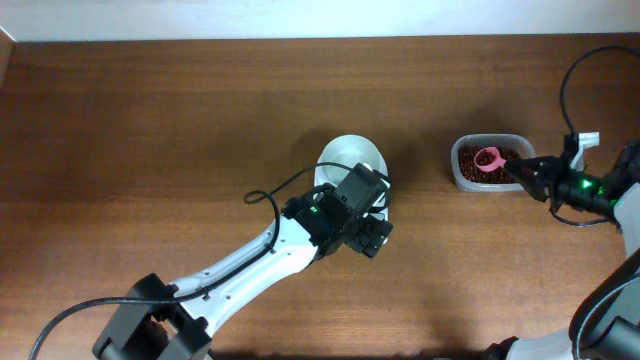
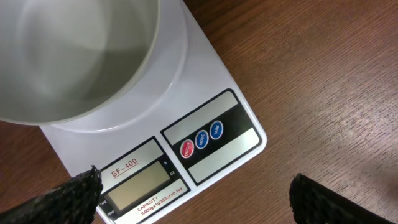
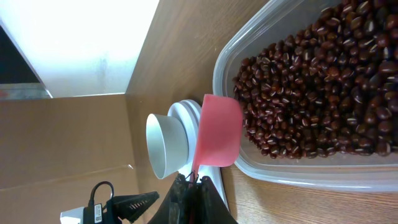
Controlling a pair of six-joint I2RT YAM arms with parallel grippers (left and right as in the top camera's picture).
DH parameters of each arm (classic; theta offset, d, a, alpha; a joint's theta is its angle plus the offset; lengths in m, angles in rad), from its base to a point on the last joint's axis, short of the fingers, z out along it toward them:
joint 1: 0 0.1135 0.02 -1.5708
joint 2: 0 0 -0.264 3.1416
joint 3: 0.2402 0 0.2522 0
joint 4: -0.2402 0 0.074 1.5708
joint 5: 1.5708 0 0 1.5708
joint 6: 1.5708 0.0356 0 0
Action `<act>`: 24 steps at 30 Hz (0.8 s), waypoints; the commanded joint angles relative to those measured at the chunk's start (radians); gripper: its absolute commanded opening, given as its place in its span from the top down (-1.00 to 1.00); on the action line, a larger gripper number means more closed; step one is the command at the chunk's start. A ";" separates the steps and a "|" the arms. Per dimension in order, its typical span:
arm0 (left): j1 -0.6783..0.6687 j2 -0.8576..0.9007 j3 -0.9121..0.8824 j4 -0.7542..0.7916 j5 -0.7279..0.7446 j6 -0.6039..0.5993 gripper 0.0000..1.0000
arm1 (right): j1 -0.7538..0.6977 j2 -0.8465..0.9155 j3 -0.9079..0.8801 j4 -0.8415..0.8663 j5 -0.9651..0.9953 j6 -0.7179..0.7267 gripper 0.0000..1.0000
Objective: Scoop and weigh 50g on scale
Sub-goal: 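Raise the filled scoop out of the tub with the right gripper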
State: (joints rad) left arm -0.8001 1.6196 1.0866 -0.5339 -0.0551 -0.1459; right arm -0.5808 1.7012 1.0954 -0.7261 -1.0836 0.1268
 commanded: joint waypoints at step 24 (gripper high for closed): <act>-0.004 0.004 0.014 0.033 0.008 0.005 -0.98 | -0.067 0.009 -0.009 -0.382 -0.428 -0.412 0.92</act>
State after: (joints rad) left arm -0.8001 1.6196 1.0866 -0.5110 -0.0551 -0.1459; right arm -0.6529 1.7050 1.0908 -1.0668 -1.4879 -0.2081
